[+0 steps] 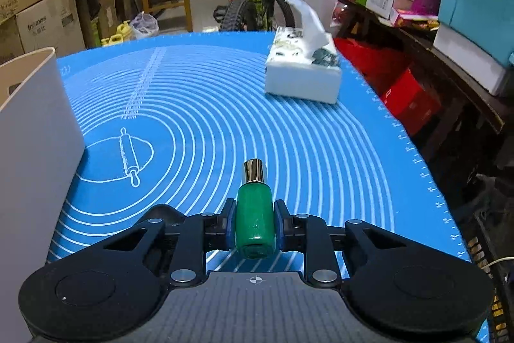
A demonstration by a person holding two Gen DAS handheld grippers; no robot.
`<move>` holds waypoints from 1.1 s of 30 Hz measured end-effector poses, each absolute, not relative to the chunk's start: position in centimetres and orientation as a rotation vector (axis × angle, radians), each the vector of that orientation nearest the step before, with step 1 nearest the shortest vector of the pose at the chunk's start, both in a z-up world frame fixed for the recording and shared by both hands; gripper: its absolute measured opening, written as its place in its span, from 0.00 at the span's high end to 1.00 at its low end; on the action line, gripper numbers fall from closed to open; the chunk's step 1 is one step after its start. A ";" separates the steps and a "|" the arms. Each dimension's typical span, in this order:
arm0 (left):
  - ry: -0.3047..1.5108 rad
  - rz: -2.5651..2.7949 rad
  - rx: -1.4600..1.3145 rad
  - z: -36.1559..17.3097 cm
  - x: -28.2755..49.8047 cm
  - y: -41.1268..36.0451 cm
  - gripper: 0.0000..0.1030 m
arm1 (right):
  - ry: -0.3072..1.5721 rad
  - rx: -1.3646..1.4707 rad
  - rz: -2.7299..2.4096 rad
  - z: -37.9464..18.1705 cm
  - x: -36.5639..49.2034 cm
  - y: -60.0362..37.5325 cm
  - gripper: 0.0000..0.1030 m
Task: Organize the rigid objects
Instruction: 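Carry the green bottle into the bin with the right tool and release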
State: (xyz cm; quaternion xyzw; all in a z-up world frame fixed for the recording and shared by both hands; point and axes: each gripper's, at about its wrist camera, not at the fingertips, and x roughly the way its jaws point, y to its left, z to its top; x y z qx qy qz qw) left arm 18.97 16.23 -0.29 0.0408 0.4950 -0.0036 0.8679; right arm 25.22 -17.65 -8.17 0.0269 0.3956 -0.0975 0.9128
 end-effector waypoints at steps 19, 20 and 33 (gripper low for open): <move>1.036 -0.007 0.087 -0.3 19.0 16.2 0.91 | 0.562 0.081 0.028 1.8 22.1 -11.8 0.68; 1.036 -0.007 0.087 -0.3 19.0 16.2 0.91 | 0.548 0.077 0.056 2.2 22.0 -10.8 0.68; 1.034 -0.008 0.091 -0.2 18.9 16.4 0.91 | 0.581 -0.066 0.308 2.4 22.3 0.0 0.68</move>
